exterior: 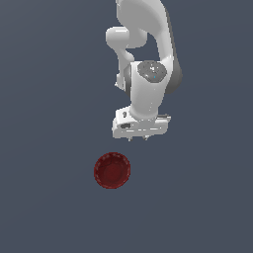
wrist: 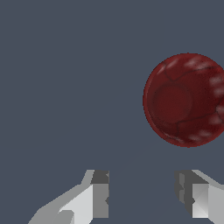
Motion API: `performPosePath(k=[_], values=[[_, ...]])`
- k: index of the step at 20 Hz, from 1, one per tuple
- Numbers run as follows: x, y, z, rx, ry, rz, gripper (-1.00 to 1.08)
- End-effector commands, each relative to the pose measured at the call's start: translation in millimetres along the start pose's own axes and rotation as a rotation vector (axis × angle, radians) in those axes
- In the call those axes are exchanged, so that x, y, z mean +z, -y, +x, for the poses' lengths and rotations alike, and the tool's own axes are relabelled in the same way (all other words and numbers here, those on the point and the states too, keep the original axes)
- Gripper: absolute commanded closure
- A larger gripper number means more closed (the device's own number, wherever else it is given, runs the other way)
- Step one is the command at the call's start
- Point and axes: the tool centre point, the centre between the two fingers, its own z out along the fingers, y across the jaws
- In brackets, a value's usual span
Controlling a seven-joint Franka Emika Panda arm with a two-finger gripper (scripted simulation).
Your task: Pick up the object and move it to a goal position.
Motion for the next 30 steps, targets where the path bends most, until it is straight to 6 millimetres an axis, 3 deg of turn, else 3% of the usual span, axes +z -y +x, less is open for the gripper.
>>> performPosePath(k=[1,16,23,30], values=[[9.8,-2.1,3.8,-0.030,0.020,-0.031,-0.20],[91.1,-28.7,34.6,-0.293,0.196,-0.360,-0.20],[108.3,-35.6,41.9,-0.358,0.238,-0.455,-0.20],[111.9,-36.5,42.6,-0.369,0.246,-0.470,-0.20]])
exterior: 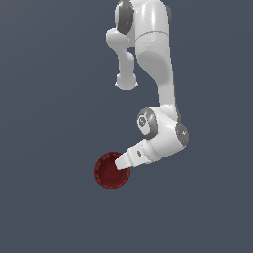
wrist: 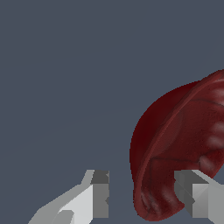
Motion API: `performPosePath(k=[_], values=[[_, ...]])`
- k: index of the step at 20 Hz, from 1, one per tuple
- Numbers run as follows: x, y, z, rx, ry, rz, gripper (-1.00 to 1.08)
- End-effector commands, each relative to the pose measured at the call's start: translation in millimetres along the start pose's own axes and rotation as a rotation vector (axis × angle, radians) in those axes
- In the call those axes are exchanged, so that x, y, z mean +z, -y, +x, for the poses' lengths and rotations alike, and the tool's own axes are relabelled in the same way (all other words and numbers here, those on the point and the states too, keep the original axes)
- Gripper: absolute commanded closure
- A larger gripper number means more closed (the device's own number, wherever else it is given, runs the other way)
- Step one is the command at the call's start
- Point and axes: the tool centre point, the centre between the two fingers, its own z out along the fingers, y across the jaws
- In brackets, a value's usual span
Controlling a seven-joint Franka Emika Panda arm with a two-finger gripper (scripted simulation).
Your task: Pick up the object and move it to a goal position.
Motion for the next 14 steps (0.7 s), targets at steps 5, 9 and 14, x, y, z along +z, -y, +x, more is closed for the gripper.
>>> performPosePath(k=[5,9,14], values=[[17.6,-0.8,0.0,-0.001,0.001,-0.003,-0.20],[29.7,-0.9,-0.3,-0.002,0.002,-0.005,-0.20],[30.2,-0.9,-0.3,-0.002,0.002,-0.005,1.08]])
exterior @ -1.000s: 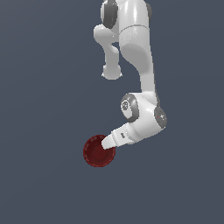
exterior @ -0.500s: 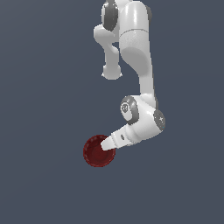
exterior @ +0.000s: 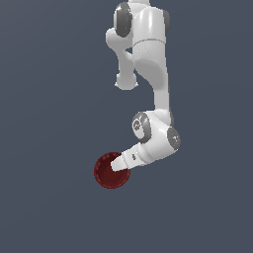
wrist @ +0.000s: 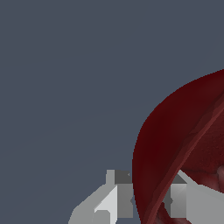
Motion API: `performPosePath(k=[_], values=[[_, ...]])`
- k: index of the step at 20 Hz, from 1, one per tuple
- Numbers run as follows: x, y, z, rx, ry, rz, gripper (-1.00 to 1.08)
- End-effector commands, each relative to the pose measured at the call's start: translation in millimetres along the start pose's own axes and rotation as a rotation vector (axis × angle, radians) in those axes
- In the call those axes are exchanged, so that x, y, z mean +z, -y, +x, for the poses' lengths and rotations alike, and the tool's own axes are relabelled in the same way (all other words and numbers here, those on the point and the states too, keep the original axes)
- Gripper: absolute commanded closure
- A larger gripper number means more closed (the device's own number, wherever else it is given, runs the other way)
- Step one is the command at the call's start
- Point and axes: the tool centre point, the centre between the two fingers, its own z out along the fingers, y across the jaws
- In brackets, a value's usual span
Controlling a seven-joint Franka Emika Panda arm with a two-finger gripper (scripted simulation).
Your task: Pick up the object and move it to a goal position.
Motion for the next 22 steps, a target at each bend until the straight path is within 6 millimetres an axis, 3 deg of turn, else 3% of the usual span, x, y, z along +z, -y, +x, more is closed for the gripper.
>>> performPosePath(k=[1,12,17,22], values=[[0.5,1.4,0.3,-0.002,0.000,0.001,1.08],[-5.6,-9.2,-3.9,0.000,0.000,0.000,1.08],[-23.3,-38.2,-16.0,0.000,0.000,0.000,1.08],[-51.0,-83.6,-34.3,-0.001,0.000,0.001,1.08]])
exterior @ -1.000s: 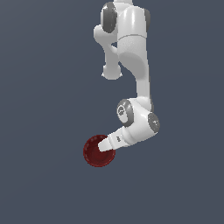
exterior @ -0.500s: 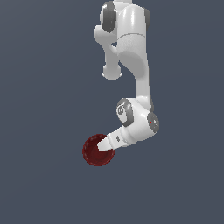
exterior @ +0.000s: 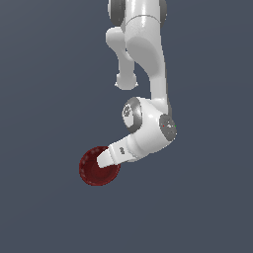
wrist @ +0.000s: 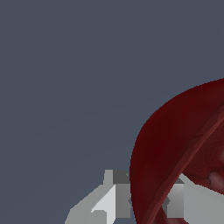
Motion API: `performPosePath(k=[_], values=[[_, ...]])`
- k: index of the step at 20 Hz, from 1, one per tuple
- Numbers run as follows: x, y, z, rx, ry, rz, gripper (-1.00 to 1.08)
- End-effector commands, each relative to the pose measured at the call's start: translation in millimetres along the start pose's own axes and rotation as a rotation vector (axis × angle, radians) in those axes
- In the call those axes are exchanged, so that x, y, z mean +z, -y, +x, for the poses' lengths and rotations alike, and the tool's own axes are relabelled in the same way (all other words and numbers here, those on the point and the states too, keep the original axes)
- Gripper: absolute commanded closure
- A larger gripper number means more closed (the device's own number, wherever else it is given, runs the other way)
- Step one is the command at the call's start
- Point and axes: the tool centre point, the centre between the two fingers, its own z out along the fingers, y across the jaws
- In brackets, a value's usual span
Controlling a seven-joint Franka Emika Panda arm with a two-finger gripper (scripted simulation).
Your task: Pick up the object and move it to a goal position.
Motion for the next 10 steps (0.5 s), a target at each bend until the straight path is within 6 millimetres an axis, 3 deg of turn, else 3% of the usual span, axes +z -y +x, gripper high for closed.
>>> performPosePath(k=[1,6,10], values=[[-15.8,-25.1,-9.8,0.002,-0.002,-0.001,1.08],[-42.5,-68.6,-26.1,0.002,-0.002,-0.001,1.08],[-56.1,-90.7,-33.3,0.001,-0.002,-0.001,1.08]])
